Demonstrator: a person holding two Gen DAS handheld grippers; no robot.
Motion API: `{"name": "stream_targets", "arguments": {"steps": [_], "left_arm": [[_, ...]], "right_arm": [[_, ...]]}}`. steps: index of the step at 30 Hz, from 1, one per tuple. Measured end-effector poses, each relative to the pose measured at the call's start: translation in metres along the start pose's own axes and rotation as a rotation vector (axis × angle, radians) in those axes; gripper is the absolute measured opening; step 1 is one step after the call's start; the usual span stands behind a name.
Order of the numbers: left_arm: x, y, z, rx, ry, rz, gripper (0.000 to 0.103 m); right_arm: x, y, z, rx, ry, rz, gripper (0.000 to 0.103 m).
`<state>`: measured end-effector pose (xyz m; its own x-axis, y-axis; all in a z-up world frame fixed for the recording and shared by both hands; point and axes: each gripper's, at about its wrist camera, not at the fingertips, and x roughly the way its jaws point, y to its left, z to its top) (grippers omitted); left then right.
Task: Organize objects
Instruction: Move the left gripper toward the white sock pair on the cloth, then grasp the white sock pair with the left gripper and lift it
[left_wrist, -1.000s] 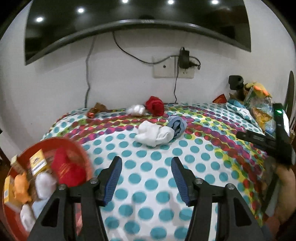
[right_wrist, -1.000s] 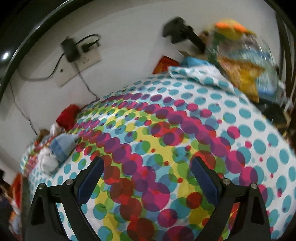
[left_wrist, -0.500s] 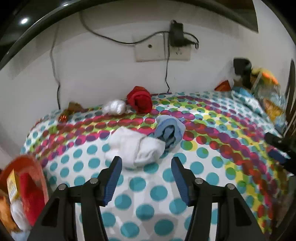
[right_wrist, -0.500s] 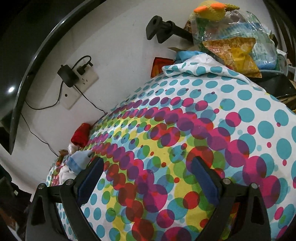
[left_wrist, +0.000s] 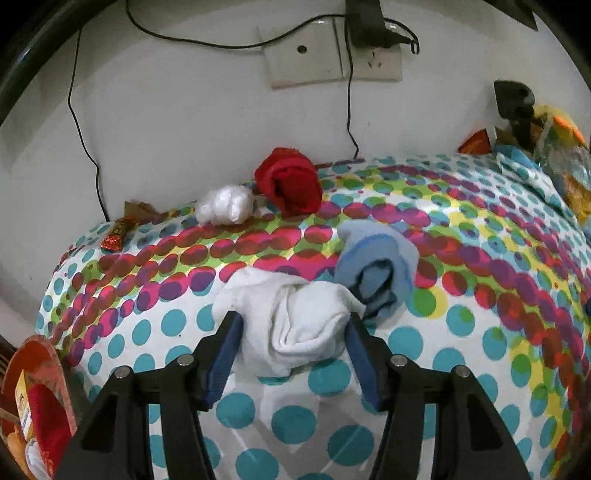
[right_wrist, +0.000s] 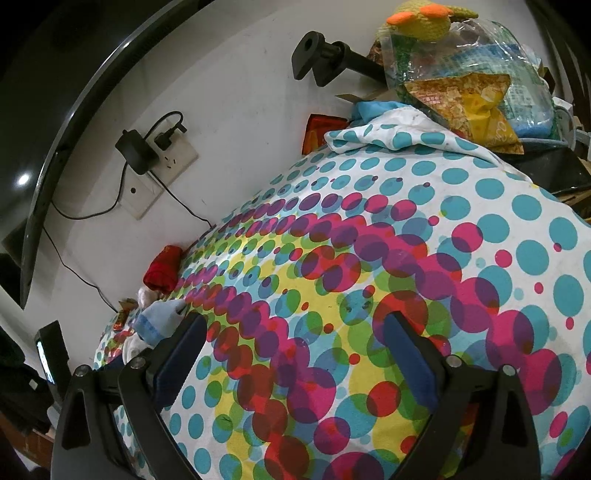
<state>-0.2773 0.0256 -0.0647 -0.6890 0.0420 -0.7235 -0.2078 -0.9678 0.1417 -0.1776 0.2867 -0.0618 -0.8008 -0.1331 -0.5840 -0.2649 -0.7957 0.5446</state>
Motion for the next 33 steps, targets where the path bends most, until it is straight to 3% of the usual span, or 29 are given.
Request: {"name": "stream_targets", "arguments": {"steps": [2, 3, 7, 17, 33], "left_arm": [[0.0, 0.001, 0.001, -0.017, 0.0, 0.001, 0.048], [-0.001, 0.001, 0.0, -0.018, -0.003, 0.012, 0.031], [-0.009, 0.0, -0.001, -0.014, -0.009, 0.022, 0.023], [-0.075, 0.0, 0.007, -0.017, -0.11, 0.105, 0.022], [-0.147, 0.029, 0.012, -0.038, -0.165, 0.196, 0.022]], "right_arm": [[0.0, 0.0, 0.0, -0.001, 0.001, 0.001, 0.096], [0.0, 0.0, 0.0, 0.0, 0.0, 0.001, 0.096], [0.0, 0.0, 0.0, 0.0, 0.0, 0.001, 0.096], [-0.001, -0.001, 0.0, 0.001, 0.0, 0.001, 0.097], [0.0, 0.0, 0.0, -0.001, 0.001, 0.0, 0.098]]}}
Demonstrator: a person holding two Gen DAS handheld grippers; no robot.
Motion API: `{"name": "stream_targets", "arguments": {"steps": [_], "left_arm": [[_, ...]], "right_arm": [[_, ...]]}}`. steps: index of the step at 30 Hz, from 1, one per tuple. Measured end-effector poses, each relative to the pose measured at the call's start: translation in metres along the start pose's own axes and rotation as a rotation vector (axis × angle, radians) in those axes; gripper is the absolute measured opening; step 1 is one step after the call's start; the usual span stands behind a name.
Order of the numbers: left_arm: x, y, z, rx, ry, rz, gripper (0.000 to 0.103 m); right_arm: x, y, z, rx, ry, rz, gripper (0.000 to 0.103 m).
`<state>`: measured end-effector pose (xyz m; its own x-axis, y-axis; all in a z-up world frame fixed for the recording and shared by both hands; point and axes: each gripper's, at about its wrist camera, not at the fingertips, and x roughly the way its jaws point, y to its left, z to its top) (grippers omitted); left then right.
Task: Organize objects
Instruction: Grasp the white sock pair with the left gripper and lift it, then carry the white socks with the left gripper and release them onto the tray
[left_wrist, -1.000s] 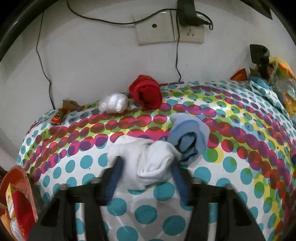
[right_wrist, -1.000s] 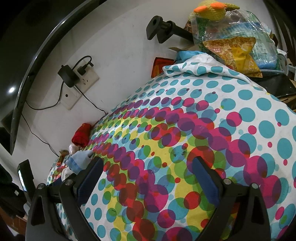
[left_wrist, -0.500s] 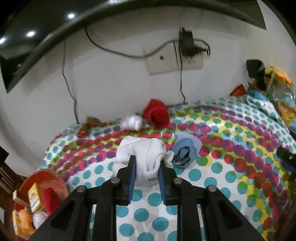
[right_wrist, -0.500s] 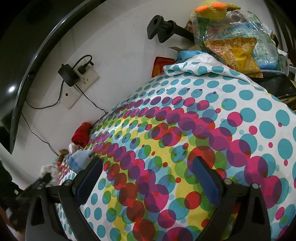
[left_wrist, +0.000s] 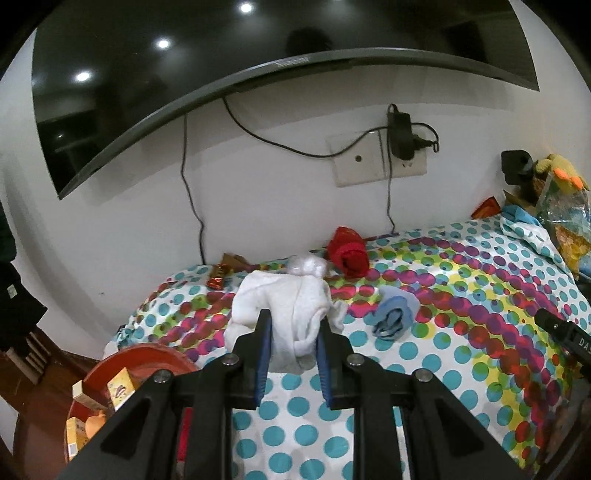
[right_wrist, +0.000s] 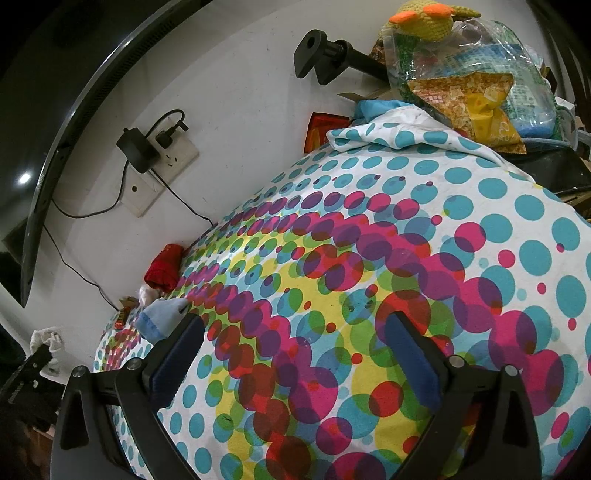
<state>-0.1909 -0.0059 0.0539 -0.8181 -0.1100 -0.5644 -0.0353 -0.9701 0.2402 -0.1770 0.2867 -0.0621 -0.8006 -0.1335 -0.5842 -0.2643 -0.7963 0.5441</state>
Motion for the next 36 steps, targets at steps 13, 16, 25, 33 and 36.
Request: {"name": "stream_targets", "arguments": {"steps": [13, 16, 25, 33, 36], "left_arm": [[-0.019, 0.04, -0.011, -0.041, 0.007, 0.045, 0.022], [-0.024, 0.057, -0.018, -0.061, 0.013, 0.051, 0.022], [-0.045, 0.149, -0.064, -0.159, 0.055, 0.075, 0.022], [-0.071, 0.244, -0.135, -0.305, 0.126, 0.105, 0.022], [-0.079, 0.262, -0.16, -0.362, 0.159, 0.114, 0.022]], "right_arm": [[0.0, 0.0, 0.0, 0.0, 0.0, 0.0, 0.099], [-0.001, -0.001, 0.0, 0.0, 0.0, 0.001, 0.099], [-0.001, -0.001, -0.001, 0.002, -0.002, 0.003, 0.1], [-0.001, 0.0, -0.001, 0.0, -0.001, 0.002, 0.1], [-0.001, 0.0, -0.001, -0.001, 0.0, 0.0, 0.1]]}}
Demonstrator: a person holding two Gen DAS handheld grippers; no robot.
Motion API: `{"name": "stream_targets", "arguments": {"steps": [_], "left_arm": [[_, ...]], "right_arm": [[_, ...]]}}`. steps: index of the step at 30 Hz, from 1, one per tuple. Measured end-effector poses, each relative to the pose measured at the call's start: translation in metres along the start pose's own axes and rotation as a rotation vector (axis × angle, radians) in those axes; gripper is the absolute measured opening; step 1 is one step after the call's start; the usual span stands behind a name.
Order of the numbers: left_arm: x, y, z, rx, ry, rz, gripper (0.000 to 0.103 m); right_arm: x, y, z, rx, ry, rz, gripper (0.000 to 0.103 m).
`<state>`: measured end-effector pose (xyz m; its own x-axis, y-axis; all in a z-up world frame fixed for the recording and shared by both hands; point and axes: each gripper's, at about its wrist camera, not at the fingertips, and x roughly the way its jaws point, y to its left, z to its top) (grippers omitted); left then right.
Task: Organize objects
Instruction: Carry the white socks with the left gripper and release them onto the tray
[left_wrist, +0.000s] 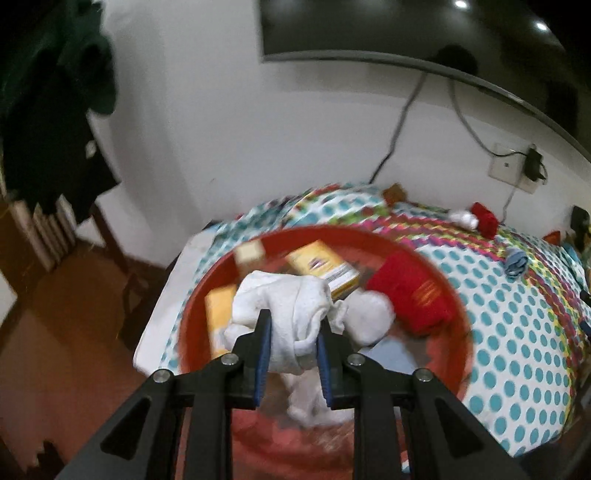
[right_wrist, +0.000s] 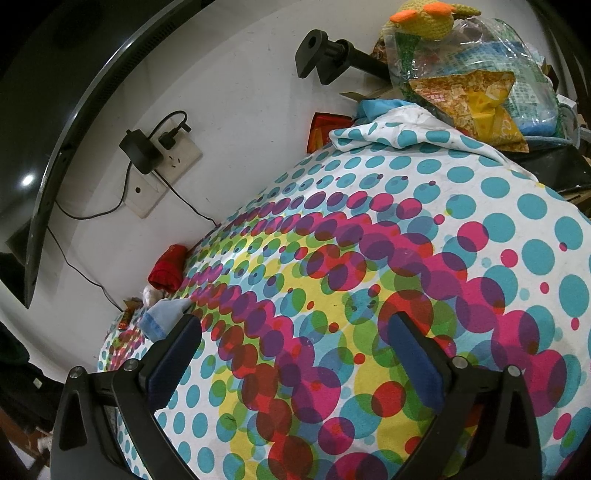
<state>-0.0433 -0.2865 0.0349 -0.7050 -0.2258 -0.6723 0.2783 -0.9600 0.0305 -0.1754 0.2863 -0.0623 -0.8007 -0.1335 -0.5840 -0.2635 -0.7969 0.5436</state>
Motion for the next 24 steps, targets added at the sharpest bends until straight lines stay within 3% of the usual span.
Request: {"name": "stream_targets", "arguments": {"steps": [9, 20, 24], "left_arm": [[0.008, 0.01, -0.037, -0.033, 0.047, -0.008, 0.022], [0.031, -0.001, -0.047, -0.026, 0.066, 0.104, 0.023], [0.039, 0.0, -0.05, -0.044, 0.081, 0.104, 0.023]], "right_arm": [[0.001, 0.003, 0.0, -0.002, 0.002, 0.001, 0.101], [0.0, 0.002, 0.0, -0.002, 0.002, 0.002, 0.101], [0.0, 0.002, 0.0, -0.001, 0.002, 0.003, 0.101]]}}
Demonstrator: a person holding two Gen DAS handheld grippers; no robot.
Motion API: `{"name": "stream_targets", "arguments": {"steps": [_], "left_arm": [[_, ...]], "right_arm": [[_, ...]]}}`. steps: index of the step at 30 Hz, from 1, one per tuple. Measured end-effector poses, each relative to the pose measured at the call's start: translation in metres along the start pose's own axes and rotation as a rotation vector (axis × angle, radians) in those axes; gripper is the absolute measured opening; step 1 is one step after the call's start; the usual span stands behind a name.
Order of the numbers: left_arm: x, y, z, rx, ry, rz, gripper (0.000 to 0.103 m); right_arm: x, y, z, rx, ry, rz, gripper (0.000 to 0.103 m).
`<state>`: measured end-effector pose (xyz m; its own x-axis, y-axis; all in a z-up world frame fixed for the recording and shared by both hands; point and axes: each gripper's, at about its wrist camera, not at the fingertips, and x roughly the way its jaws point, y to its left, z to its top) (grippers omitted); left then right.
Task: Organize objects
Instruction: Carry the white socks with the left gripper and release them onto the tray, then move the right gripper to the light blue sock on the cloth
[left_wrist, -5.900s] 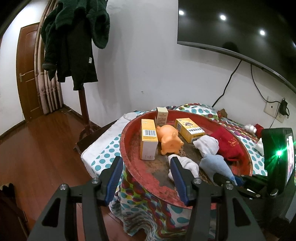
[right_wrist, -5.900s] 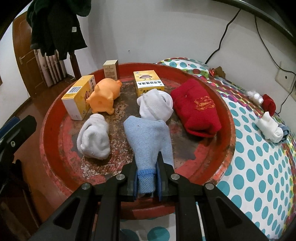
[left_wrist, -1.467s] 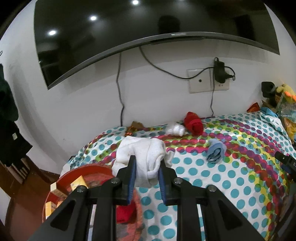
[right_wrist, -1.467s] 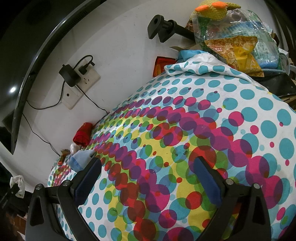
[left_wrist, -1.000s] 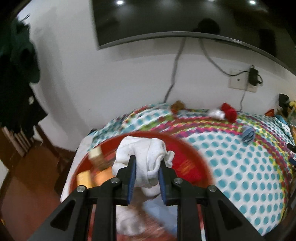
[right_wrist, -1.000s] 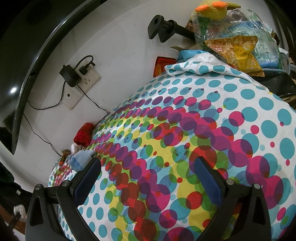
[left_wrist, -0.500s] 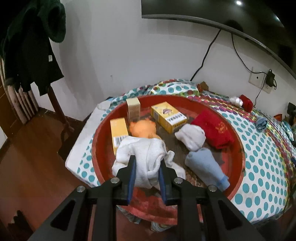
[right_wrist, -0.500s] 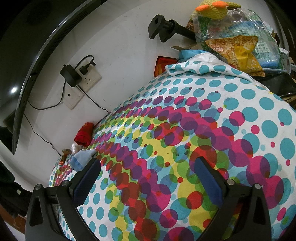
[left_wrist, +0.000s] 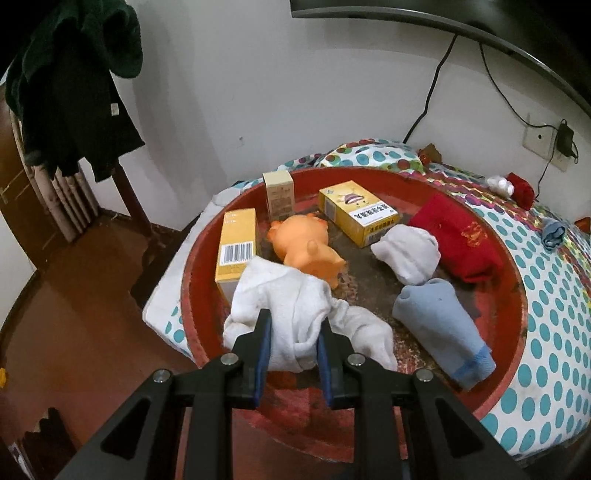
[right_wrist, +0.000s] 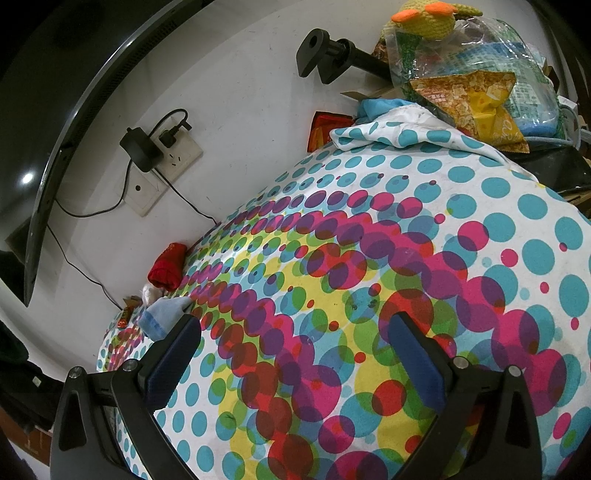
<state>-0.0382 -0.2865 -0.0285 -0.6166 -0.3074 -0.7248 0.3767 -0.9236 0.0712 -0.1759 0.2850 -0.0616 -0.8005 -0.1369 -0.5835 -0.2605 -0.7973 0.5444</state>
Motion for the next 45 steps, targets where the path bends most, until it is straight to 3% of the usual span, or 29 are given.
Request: {"name": "stream_targets", "arguments": {"steps": [8, 10, 11, 13, 14, 20, 27, 29, 33, 37, 41, 45], "left_arm": [[0.016, 0.008, -0.006, -0.063, 0.049, -0.013, 0.023], [0.015, 0.007, -0.007, -0.059, 0.046, -0.007, 0.027], [0.015, 0.007, -0.007, -0.06, 0.042, -0.007, 0.029], [0.014, 0.007, -0.008, -0.06, 0.027, 0.01, 0.048], [0.013, 0.007, -0.009, -0.06, 0.018, 0.017, 0.052], [-0.009, 0.007, -0.012, -0.046, -0.055, -0.01, 0.057], [-0.061, 0.005, -0.017, -0.092, -0.235, -0.028, 0.066], [-0.076, -0.002, -0.023, -0.112, -0.271, -0.055, 0.068], [-0.086, -0.046, -0.038, -0.04, -0.295, -0.089, 0.07], [-0.077, -0.09, -0.049, 0.038, -0.256, -0.182, 0.07], [-0.074, -0.113, -0.062, 0.111, -0.237, -0.253, 0.07], [-0.074, -0.114, -0.068, 0.09, -0.212, -0.317, 0.07]], "right_arm": [[0.0, 0.0, 0.0, -0.001, 0.0, 0.0, 0.101], [0.0, 0.0, 0.0, 0.0, 0.0, 0.001, 0.101], [0.0, -0.001, 0.0, 0.0, 0.0, 0.001, 0.101], [0.0, -0.001, 0.0, 0.0, 0.0, 0.002, 0.101], [0.0, -0.001, 0.0, 0.0, 0.0, 0.002, 0.101], [0.0, -0.001, 0.0, 0.0, 0.0, 0.002, 0.101], [-0.001, -0.002, 0.001, -0.002, 0.001, 0.0, 0.101], [-0.001, 0.002, -0.001, -0.007, 0.003, -0.006, 0.101], [0.005, 0.015, -0.002, -0.051, 0.023, -0.06, 0.102], [0.017, 0.037, -0.007, -0.16, 0.073, -0.168, 0.103], [0.032, 0.067, -0.018, -0.282, 0.125, -0.176, 0.103], [0.046, 0.112, -0.032, -0.376, 0.133, -0.17, 0.103]]}}
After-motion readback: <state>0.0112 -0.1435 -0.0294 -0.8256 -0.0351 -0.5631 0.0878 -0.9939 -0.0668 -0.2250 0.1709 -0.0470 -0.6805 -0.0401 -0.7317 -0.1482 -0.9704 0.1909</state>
